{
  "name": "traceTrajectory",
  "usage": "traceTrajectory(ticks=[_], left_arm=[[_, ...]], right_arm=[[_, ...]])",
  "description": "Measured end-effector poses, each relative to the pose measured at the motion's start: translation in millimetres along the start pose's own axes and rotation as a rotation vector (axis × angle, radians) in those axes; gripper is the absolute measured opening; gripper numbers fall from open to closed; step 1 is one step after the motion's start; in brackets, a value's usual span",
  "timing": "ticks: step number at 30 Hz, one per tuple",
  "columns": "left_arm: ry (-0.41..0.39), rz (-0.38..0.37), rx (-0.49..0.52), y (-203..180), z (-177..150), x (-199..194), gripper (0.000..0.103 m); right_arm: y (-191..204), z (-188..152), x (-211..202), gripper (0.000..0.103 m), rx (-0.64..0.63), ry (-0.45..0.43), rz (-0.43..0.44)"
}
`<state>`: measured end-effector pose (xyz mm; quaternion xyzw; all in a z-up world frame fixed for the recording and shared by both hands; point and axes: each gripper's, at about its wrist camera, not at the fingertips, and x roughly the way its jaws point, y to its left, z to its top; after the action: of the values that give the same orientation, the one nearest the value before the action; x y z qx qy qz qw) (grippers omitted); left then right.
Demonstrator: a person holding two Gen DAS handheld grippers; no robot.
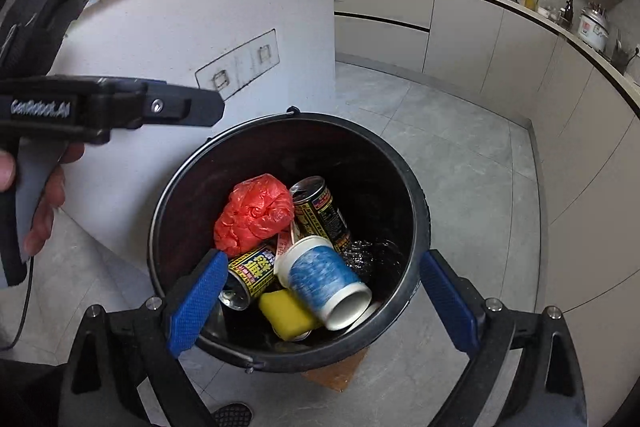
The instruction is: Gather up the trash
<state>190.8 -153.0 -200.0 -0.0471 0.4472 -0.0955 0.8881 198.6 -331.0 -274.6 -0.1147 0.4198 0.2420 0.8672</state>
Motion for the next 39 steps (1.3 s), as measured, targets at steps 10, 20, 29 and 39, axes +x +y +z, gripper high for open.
traceTrajectory(ticks=[10,20,29,39], left_arm=[[-0.031,0.041,0.004,15,10,-51,0.101],[-0.03,0.078,0.031,26,2,-140,0.102],[-0.075,0.103,0.025,44,-17,-210,0.102],[-0.144,0.084,0.068,56,-55,-286,0.102]], right_arm=[[10,-3,-36,0.098,0.111,0.034,-0.039],[59,23,-119,0.103,0.297,0.034,-0.139],[116,32,-178,0.103,0.307,0.057,-0.221],[197,20,-265,0.103,0.275,-0.005,-0.292]])
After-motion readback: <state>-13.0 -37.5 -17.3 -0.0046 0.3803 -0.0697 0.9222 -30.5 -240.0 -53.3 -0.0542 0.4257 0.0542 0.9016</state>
